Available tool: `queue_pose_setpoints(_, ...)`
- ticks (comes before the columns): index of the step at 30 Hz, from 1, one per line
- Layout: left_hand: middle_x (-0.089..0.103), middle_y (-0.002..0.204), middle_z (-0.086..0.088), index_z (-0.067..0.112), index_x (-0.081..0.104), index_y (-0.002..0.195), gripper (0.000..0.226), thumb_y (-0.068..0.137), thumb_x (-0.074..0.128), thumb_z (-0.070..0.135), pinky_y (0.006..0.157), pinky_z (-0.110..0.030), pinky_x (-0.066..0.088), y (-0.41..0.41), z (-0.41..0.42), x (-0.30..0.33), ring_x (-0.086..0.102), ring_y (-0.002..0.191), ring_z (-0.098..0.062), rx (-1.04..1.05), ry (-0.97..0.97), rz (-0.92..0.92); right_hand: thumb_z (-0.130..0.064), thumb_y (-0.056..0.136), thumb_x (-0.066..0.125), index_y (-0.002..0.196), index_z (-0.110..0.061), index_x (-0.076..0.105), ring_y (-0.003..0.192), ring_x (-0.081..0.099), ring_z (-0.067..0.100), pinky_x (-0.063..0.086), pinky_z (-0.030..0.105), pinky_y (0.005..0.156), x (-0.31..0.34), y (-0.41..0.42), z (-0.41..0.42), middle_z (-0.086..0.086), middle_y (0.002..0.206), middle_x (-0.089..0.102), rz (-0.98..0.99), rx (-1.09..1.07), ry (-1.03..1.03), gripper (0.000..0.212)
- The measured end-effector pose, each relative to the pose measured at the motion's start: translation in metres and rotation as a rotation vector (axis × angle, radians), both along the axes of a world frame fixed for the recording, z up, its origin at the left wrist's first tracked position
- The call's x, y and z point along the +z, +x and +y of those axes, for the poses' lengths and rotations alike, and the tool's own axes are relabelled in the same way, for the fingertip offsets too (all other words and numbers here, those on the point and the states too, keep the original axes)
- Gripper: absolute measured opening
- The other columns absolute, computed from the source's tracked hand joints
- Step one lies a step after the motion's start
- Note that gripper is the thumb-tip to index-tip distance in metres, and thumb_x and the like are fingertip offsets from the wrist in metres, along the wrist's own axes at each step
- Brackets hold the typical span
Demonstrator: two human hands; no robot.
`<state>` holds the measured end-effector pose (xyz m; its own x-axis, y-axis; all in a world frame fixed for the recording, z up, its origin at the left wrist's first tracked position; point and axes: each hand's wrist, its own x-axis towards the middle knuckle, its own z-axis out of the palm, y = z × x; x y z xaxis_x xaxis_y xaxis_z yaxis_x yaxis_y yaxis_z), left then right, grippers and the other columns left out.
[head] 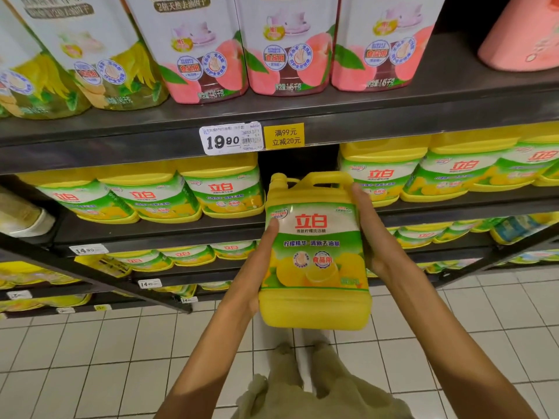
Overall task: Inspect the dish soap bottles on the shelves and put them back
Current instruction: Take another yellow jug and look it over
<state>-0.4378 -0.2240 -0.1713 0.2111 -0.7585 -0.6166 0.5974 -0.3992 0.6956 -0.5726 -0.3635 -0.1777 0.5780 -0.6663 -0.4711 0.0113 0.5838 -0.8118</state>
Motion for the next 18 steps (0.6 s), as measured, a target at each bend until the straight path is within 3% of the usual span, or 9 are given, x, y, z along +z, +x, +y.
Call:
queue_pose_setpoints(2, 0.070, 0.116, -0.012, 0.025, 0.065, 0.117, 0.051, 0.089, 0.044, 0.063, 0.098, -0.052, 0.048, 0.003, 0.000, 0.001, 0.067, 0.107, -0.030, 0.008, 0.013, 0.022, -0.055, 0.083, 0.061, 0.140, -0.020, 0.044, 0.105, 0.069, 0.029, 0.056, 0.047, 0.089, -0.005, -0.003, 0.002, 0.011, 0.122, 0.067, 0.062, 0.046, -0.003, 0.069)
queue_pose_setpoints(3, 0.071, 0.114, -0.011, 0.025, 0.066, 0.114, 0.050, 0.089, 0.044, 0.063, 0.095, -0.049, 0.051, 0.005, 0.001, 0.001, 0.068, 0.105, -0.029, 0.013, 0.023, 0.026, -0.048, 0.087, 0.062, 0.137, -0.018, 0.048, 0.103, 0.069, 0.030, 0.056, 0.047, 0.090, -0.007, -0.004, 0.003, 0.012, 0.119, 0.069, 0.081, 0.088, 0.005, 0.060)
queue_pose_setpoints(7, 0.075, 0.103, -0.008, 0.024, 0.069, 0.105, 0.043, 0.087, 0.049, 0.058, 0.075, -0.036, 0.060, 0.011, 0.008, 0.005, 0.073, 0.091, -0.023, 0.001, 0.059, 0.017, -0.039, 0.091, 0.060, 0.114, -0.015, 0.066, 0.091, 0.073, 0.029, 0.059, 0.042, 0.081, -0.009, -0.008, 0.003, 0.014, 0.104, 0.075, 0.065, 0.147, 0.192, 0.035)
queue_pose_setpoints(10, 0.075, 0.101, -0.007, 0.025, 0.069, 0.104, 0.044, 0.081, 0.052, 0.059, 0.073, -0.035, 0.060, 0.010, 0.009, 0.010, 0.073, 0.087, -0.021, -0.037, 0.069, -0.031, -0.033, 0.093, 0.058, 0.105, -0.010, 0.067, 0.073, 0.075, 0.025, 0.060, 0.033, 0.057, -0.010, -0.008, 0.000, 0.013, 0.090, 0.076, 0.014, 0.116, 0.269, 0.027)
queue_pose_setpoints(12, 0.076, 0.099, -0.005, 0.026, 0.068, 0.102, 0.039, 0.085, 0.051, 0.057, 0.074, -0.035, 0.059, 0.010, 0.008, 0.011, 0.074, 0.085, -0.019, -0.062, 0.053, -0.051, -0.032, 0.093, 0.057, 0.105, -0.010, 0.066, 0.071, 0.075, 0.025, 0.058, 0.031, 0.053, -0.009, -0.008, 0.000, 0.013, 0.088, 0.076, -0.012, 0.100, 0.260, 0.027)
queue_pose_setpoints(15, 0.075, 0.104, -0.006, 0.024, 0.067, 0.106, 0.037, 0.085, 0.054, 0.052, 0.081, -0.036, 0.058, 0.008, 0.010, 0.014, 0.072, 0.091, -0.020, -0.054, 0.024, -0.028, -0.035, 0.091, 0.059, 0.113, -0.013, 0.065, 0.085, 0.074, 0.029, 0.061, 0.037, 0.064, -0.008, -0.008, 0.003, 0.015, 0.101, 0.075, -0.057, 0.101, 0.197, 0.032)
queue_pose_setpoints(18, 0.072, 0.111, -0.009, 0.022, 0.063, 0.117, 0.051, 0.078, 0.056, 0.054, 0.083, -0.038, 0.058, 0.004, 0.010, 0.014, 0.070, 0.100, -0.023, -0.058, -0.007, 0.030, -0.036, 0.082, 0.065, 0.129, -0.017, 0.057, 0.102, 0.070, 0.032, 0.058, 0.046, 0.083, -0.005, -0.007, 0.009, 0.013, 0.115, 0.071, -0.102, 0.074, 0.067, 0.051)
